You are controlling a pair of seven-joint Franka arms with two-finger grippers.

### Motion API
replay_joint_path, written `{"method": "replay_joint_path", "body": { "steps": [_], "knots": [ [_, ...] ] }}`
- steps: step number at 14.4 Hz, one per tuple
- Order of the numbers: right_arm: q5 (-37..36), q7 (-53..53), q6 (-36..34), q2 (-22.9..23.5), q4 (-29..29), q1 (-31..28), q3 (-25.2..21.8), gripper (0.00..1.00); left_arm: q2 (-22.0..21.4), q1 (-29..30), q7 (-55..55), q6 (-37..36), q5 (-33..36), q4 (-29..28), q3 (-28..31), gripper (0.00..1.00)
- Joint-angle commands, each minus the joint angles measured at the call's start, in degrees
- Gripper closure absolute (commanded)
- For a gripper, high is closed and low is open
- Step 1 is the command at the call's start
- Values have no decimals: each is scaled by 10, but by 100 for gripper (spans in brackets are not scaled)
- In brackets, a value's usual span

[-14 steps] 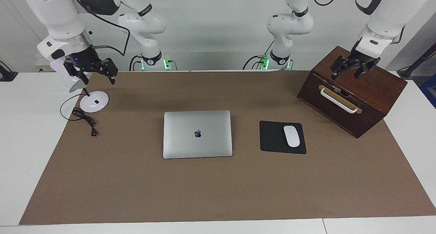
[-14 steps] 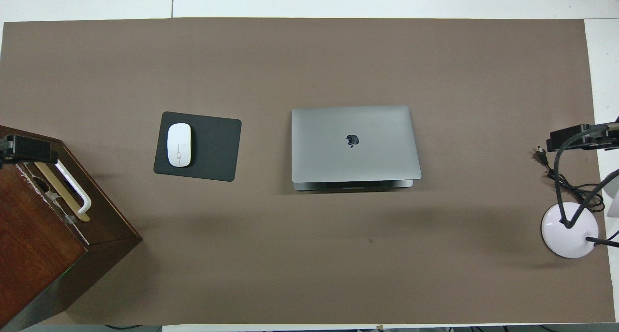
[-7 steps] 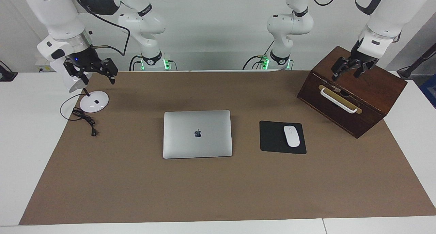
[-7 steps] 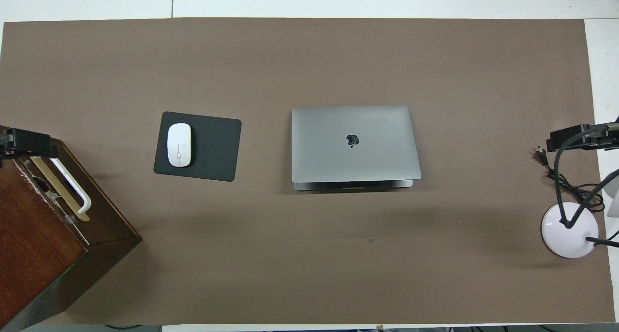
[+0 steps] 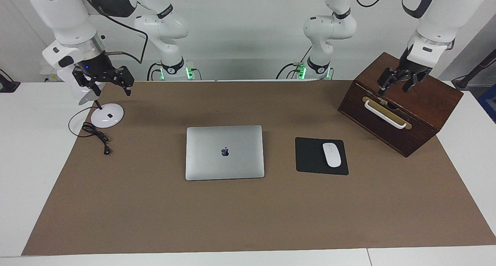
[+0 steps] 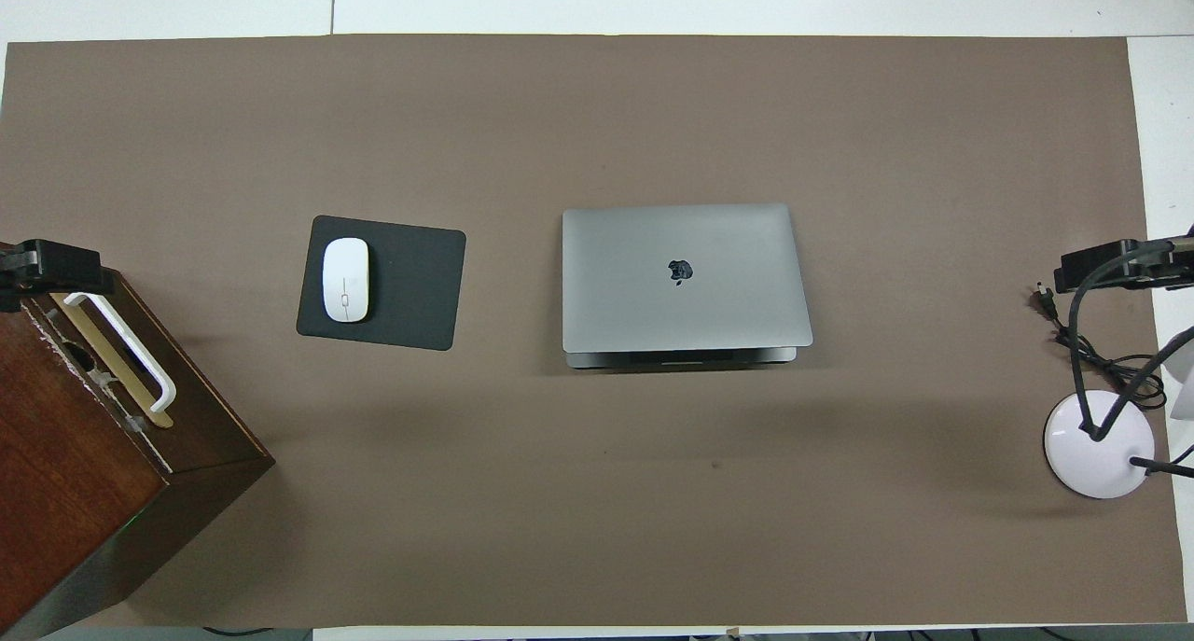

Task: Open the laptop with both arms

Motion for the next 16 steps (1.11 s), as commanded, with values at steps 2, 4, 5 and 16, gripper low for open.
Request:
{"method": "replay_joint_path", "body": {
  "steps": [2,4,5,16],
  "knots": [
    [2,-15,11,-12,-14,-11,7,0,-15,0,-13,15,11,-19,-1,100],
    [2,-15,11,-11,-15,-11,7,0,-15,3,-16,17,11,-19,-1,100],
    [2,-15,11,-12,-16,-11,7,0,-15,4,-18,18,11,-19,-1,100],
    [1,-15,19,-17,-32,-12,7,0,-8,18,-22,81,-50,-15,4,100]
  ]
}}
